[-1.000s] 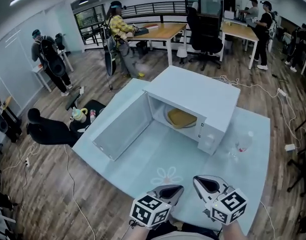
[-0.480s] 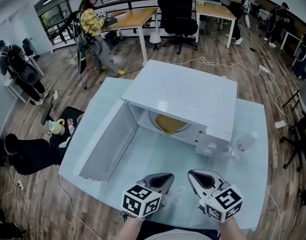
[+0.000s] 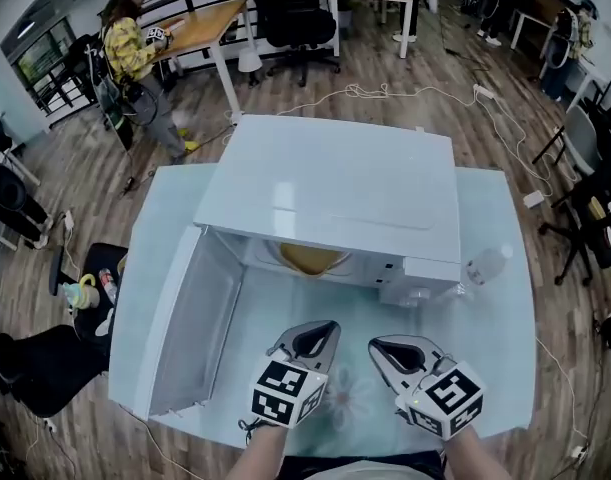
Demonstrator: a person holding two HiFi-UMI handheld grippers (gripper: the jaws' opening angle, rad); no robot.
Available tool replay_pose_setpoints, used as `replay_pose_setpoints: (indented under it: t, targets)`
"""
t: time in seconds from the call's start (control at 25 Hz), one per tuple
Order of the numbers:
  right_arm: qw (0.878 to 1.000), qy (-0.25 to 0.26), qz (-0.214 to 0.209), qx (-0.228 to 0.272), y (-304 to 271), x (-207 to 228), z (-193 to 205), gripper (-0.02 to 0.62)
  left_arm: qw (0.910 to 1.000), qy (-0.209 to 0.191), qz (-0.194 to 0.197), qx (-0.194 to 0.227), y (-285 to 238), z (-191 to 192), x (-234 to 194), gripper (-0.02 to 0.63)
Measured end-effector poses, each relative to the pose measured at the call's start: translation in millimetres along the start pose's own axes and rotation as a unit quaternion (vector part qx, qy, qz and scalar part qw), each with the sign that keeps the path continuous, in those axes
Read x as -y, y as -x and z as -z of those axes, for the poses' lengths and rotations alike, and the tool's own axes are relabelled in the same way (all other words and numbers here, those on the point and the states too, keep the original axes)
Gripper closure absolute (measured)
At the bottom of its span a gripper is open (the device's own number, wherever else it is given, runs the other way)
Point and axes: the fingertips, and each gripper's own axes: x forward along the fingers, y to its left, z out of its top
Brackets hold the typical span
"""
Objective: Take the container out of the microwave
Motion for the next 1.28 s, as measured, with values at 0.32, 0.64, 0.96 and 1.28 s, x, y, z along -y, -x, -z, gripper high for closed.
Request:
replay_pose_setpoints:
  t: [0.32, 0.64, 0.96, 1.28]
  targets:
    - [0.999, -0.015, 0.035, -0.002, -25, 20, -7, 0.584, 0.9992, -0.041, 0.000, -0.002, -32, -22, -32, 0.592]
    - [0.999, -0.024, 0.037, -0.023, -44, 7, 11, 0.585, 0.9954, -0.089, -0.032, -0.015, -45, -19, -61, 0.586]
    - [0.994, -0.061, 0.079, -0.033, -27, 14, 33, 0.585, 0.9744, -0.200, -0.099, -0.028, -68, -28, -82, 0.476]
    - [0.991, -0.086, 0.100, -0.035, -16, 14, 47, 0.584, 0.9552, -0.267, -0.105, -0.073, -86, -18, -93, 0.476]
